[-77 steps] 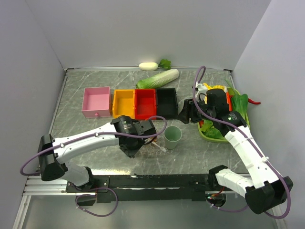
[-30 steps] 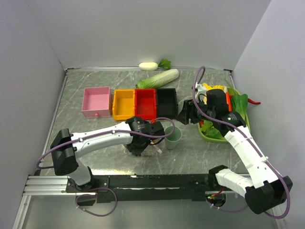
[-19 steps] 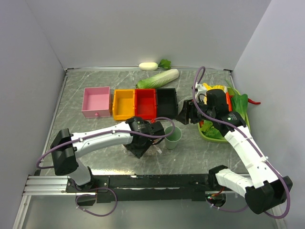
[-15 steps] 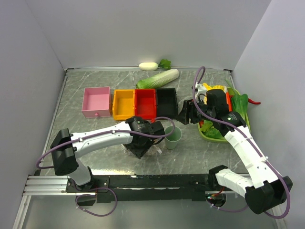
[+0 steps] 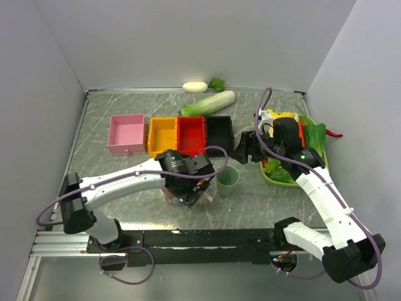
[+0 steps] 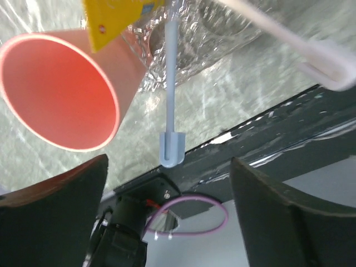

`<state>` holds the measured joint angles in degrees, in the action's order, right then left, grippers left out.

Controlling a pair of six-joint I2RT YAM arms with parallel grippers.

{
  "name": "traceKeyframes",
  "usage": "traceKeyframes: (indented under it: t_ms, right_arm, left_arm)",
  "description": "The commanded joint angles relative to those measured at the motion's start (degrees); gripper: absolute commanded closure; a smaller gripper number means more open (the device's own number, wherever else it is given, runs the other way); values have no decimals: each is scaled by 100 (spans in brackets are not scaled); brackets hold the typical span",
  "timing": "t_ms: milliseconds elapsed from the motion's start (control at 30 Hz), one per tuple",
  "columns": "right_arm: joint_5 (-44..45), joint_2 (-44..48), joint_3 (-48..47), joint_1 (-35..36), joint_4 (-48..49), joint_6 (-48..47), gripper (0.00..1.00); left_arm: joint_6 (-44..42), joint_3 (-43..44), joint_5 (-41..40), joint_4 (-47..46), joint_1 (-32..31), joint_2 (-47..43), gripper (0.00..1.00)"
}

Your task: Prepare toiletry sets of a toothbrush and toothpaste on the tray

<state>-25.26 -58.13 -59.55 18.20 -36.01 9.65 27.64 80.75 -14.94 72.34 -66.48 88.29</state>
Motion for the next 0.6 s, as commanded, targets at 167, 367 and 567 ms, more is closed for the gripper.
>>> traceKeyframes:
  t_ms: [167,367,567]
  right_arm:
    - [108,355,14,-185,217,107,19]
    - [275,539,31,-360,252,239,16]
    - [574,838,-57,-492,261,353,15]
  left_arm:
    - [-250,-287,-141,-1168,134,-1393,3]
    - [-549,-788,114,-2512,1311,-2113,3]
    - [-593,-1316,132,-4006,2788,-3036,3]
